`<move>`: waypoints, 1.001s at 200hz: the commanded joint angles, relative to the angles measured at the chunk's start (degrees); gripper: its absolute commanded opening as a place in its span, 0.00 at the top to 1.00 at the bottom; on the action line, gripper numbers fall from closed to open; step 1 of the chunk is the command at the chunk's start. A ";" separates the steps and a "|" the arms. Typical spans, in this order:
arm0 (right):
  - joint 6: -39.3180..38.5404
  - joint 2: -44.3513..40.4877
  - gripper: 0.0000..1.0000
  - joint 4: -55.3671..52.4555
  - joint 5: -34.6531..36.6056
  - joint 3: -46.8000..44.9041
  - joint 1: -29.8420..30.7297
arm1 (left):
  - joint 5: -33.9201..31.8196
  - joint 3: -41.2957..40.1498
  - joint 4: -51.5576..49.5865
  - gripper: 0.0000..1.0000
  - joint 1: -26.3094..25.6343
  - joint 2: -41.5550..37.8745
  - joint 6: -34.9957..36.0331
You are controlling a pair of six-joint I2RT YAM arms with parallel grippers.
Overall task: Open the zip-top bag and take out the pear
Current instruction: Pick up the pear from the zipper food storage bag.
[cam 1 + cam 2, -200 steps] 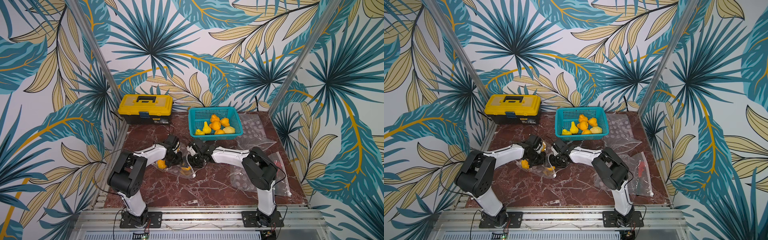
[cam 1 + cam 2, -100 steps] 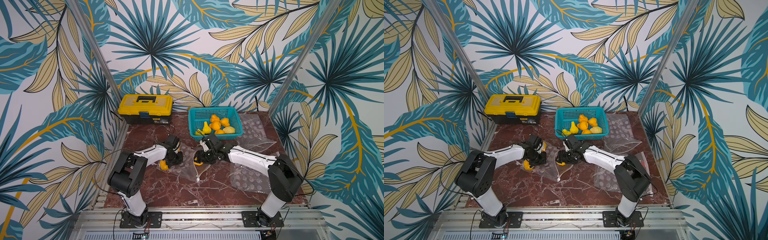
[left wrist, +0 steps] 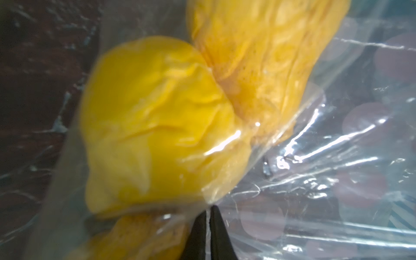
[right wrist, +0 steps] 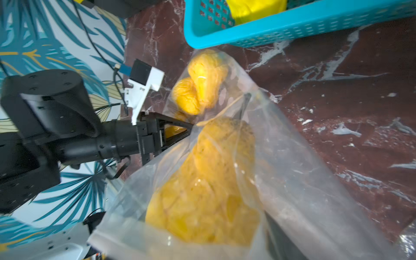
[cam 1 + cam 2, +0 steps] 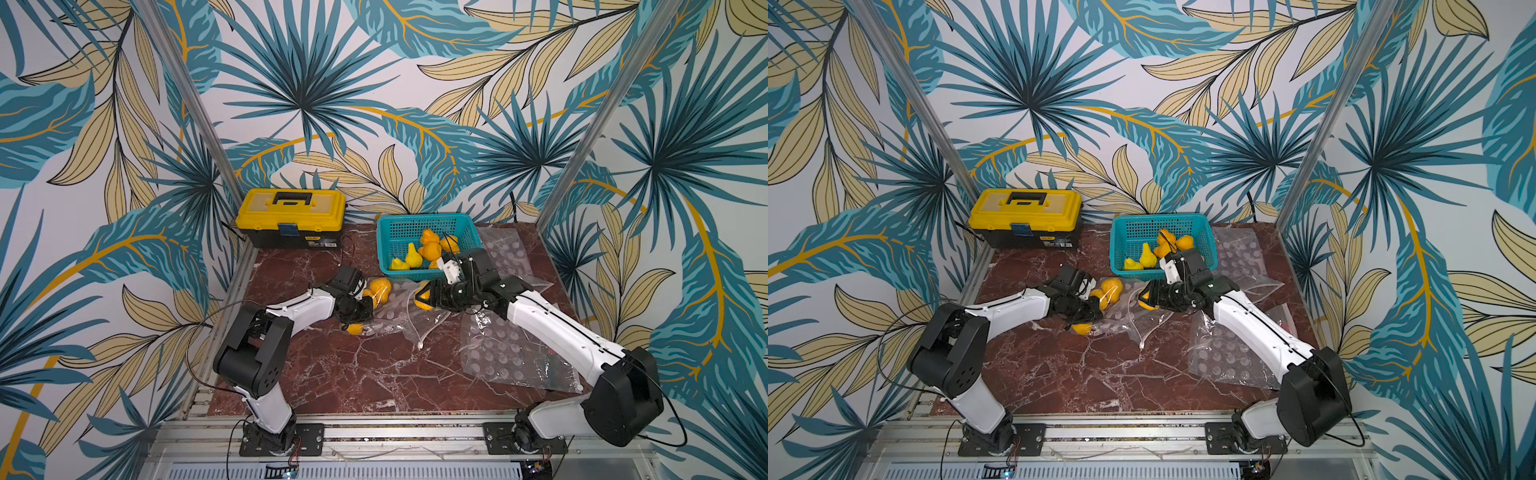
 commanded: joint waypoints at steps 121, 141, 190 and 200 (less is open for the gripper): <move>3.33 -1.09 0.38 7.66 -31.47 -1.14 -4.28 | -5.65 1.01 -7.45 0.90 1.07 3.86 1.67; 2.93 -2.19 0.38 6.61 -30.73 -0.20 -6.11 | -5.73 0.68 -7.51 0.90 1.07 3.96 1.68; -1.74 -2.03 0.39 0.31 -28.41 4.66 -10.94 | -6.11 -0.78 -7.45 0.90 1.07 3.02 1.50; -2.23 -1.81 0.39 -0.22 -26.55 5.99 -11.90 | -6.00 -1.00 -7.45 0.90 1.07 2.75 1.47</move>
